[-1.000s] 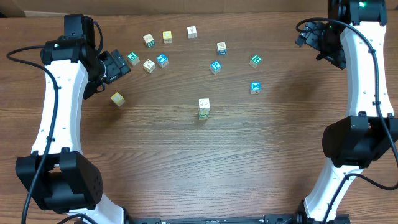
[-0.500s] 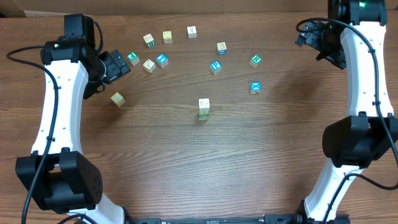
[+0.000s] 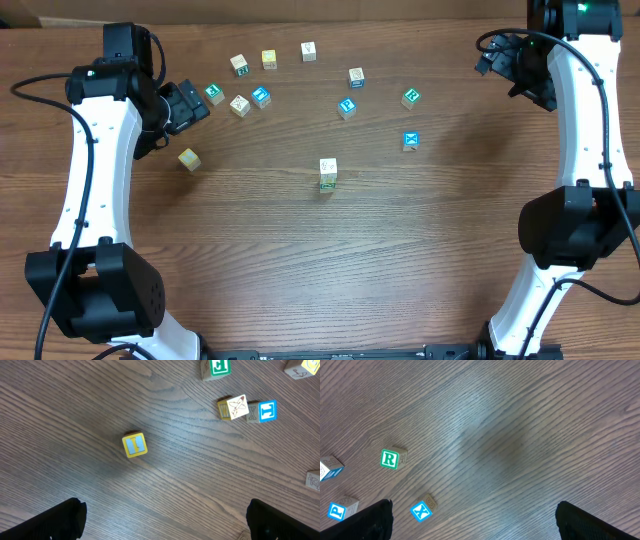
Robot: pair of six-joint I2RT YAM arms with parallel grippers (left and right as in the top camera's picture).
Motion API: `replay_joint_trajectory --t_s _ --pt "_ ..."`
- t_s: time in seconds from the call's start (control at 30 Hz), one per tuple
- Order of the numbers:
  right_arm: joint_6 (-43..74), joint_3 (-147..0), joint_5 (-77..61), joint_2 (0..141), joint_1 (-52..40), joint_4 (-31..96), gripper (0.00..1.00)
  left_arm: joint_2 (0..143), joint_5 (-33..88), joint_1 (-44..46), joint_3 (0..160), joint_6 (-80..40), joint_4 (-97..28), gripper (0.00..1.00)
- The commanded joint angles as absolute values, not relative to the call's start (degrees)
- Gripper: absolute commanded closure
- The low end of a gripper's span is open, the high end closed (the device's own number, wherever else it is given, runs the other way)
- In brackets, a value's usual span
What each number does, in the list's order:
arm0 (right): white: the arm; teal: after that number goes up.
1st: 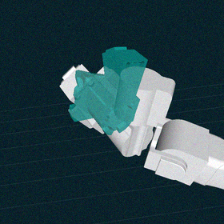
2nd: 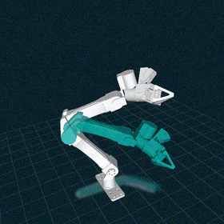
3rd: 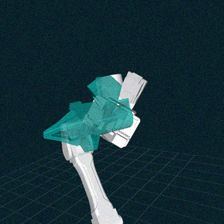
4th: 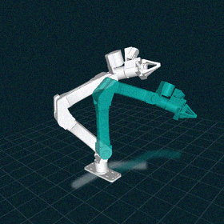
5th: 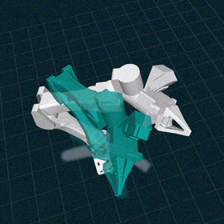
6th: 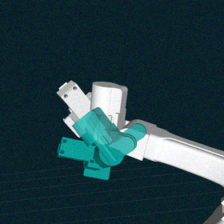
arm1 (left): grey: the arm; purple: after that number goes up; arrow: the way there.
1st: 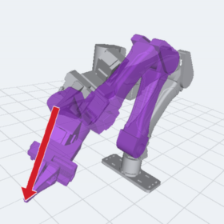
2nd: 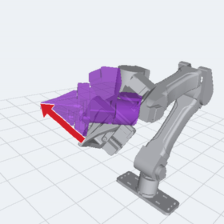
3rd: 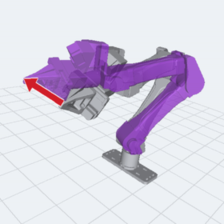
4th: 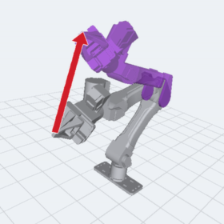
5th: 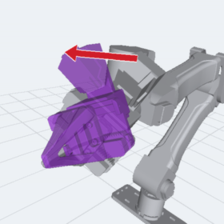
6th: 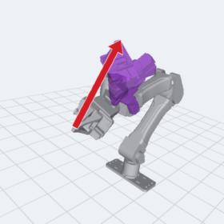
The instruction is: Form a tower
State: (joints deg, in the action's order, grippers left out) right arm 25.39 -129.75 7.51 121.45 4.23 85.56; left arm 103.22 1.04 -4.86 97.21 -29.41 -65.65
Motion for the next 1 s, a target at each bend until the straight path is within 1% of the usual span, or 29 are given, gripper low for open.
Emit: replay_joint_trajectory --t_s 0.0,0.97 --pt "25.04 -130.47 7.9 120.88 4.25 85.36 0.0 103.9 0.67 -4.47 97.23 -28.29 -65.78 0.0" --pt "25.06 -130.47 7.9 120.88 4.25 85.36 0.0 103.9 -0.56 -4.47 97.12 -28.23 -65.19 0.0"
